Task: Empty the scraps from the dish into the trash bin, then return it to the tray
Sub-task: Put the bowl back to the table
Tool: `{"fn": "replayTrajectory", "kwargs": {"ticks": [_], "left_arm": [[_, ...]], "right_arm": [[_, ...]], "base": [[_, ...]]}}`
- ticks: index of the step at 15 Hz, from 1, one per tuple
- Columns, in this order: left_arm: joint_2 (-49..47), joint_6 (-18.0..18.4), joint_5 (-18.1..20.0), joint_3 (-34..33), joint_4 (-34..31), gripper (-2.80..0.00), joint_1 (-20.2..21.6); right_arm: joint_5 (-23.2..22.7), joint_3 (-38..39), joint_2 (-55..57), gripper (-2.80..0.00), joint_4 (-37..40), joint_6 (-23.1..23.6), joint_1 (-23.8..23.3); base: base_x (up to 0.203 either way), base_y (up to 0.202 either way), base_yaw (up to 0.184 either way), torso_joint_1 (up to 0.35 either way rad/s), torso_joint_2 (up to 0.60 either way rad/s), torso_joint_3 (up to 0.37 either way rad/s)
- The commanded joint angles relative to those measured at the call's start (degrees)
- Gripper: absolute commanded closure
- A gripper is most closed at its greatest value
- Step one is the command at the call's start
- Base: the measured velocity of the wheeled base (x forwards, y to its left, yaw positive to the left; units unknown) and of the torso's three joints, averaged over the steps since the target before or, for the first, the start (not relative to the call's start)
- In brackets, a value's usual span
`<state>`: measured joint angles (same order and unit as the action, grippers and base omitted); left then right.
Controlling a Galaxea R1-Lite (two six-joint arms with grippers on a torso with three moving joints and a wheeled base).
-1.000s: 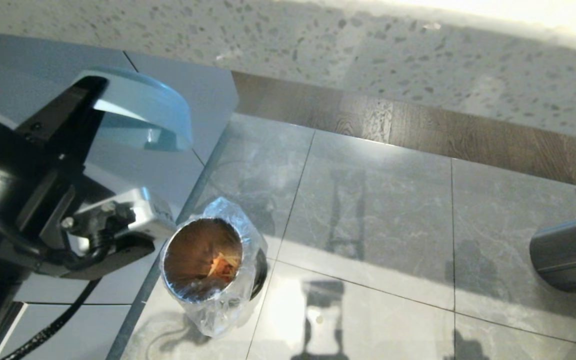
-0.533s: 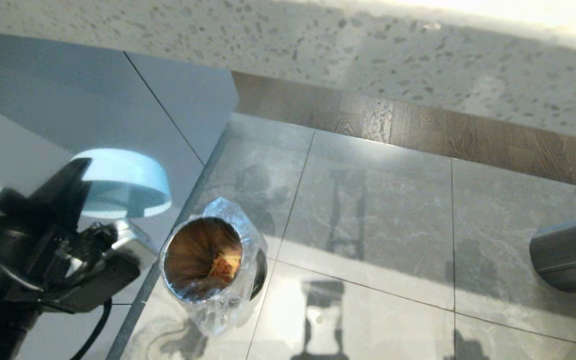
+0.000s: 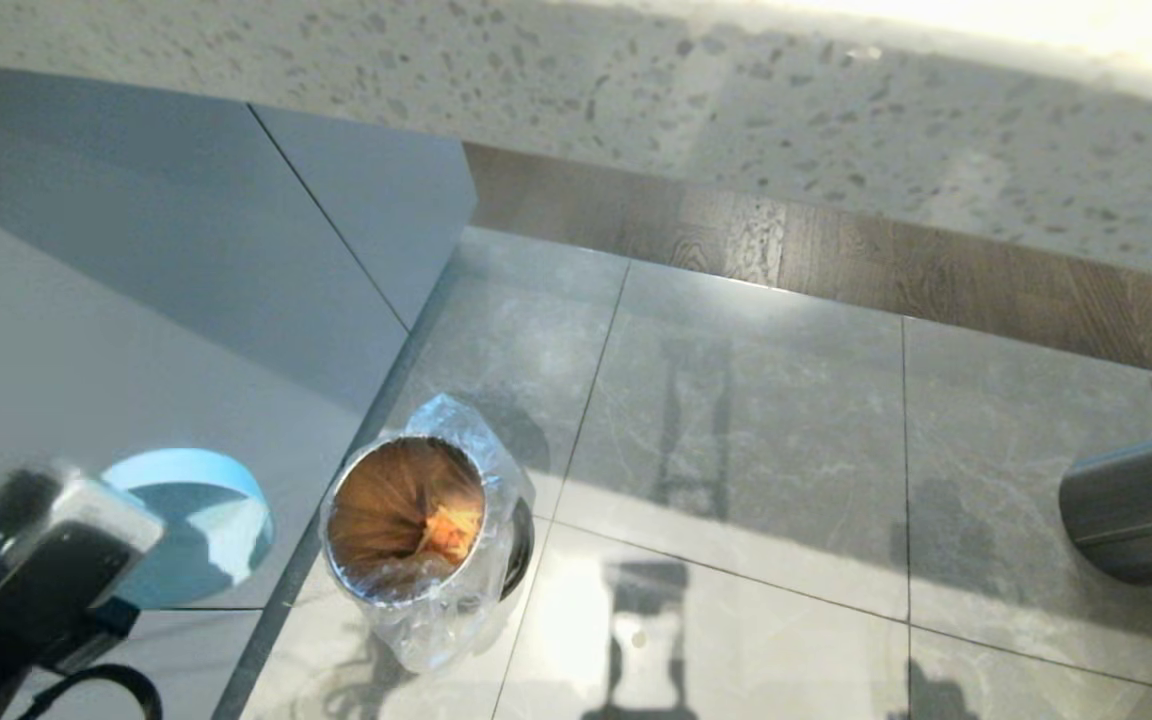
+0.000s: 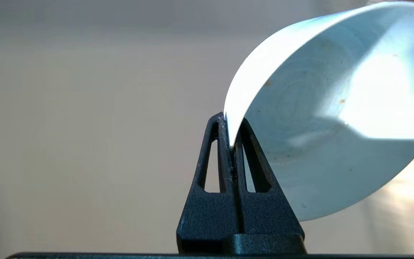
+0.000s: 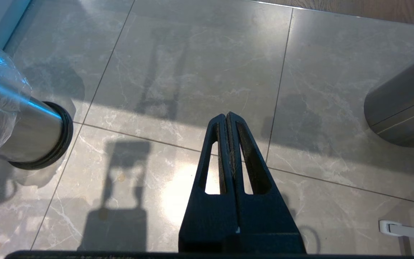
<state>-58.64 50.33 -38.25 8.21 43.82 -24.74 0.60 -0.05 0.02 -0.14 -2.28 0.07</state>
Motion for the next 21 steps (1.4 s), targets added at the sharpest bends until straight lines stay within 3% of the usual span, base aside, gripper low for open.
{"fn": "replayTrajectory", "kwargs": {"ticks": [1, 2, 5, 6, 7, 10, 13, 17, 21], "left_arm": [[8.82, -23.89, 6.67, -3.04, -11.3, 0.0, 2.8], [12.8, -29.0, 13.23, -5.23, -14.03, 0.0, 5.24], [23.47, -36.18, 34.38, -7.62, -26.57, 0.0, 16.94], [26.98, -37.21, 39.74, -7.78, -31.47, 0.0, 20.26], [30.83, -37.85, 42.32, -7.32, -36.24, 0.0, 23.33], [41.23, -39.28, 42.54, -6.51, -43.97, 0.0, 28.15], [42.9, -42.67, 41.01, -7.93, -43.93, 0.0, 29.22], [47.04, -49.22, 39.66, -8.12, -43.41, 0.0, 23.7], [57.51, -50.09, 39.15, -8.12, -43.37, 0.0, 24.39]], "right_arm": [[0.01, -0.04, -0.02, 0.0, -0.03, -0.01, 0.01], [0.01, -0.04, -0.02, 0.0, -0.03, -0.01, 0.01], [0.01, 0.03, -0.02, 0.0, -0.03, -0.01, 0.01], [0.01, -0.04, -0.02, 0.0, -0.03, -0.01, 0.01], [0.01, 0.04, -0.02, 0.0, -0.03, -0.01, 0.01], [0.01, 0.02, -0.02, 0.0, -0.03, -0.01, 0.01], [0.01, -0.03, -0.02, 0.0, -0.03, -0.01, 0.01], [0.01, 0.05, -0.02, 0.0, -0.03, -0.01, 0.01], [0.01, 0.05, -0.02, 0.0, -0.03, -0.01, 0.01]], "base": [[0.0, 0.0, 0.0, 0.0, 0.0, 0.0], [0.0, 0.0, 0.0, 0.0, 0.0, 0.0], [0.0, 0.0, 0.0, 0.0, 0.0, 0.0], [0.0, 0.0, 0.0, 0.0, 0.0, 0.0], [0.0, 0.0, 0.0, 0.0, 0.0, 0.0], [0.0, 0.0, 0.0, 0.0, 0.0, 0.0], [0.0, 0.0, 0.0, 0.0, 0.0, 0.0], [0.0, 0.0, 0.0, 0.0, 0.0, 0.0], [0.0, 0.0, 0.0, 0.0, 0.0, 0.0]]}}
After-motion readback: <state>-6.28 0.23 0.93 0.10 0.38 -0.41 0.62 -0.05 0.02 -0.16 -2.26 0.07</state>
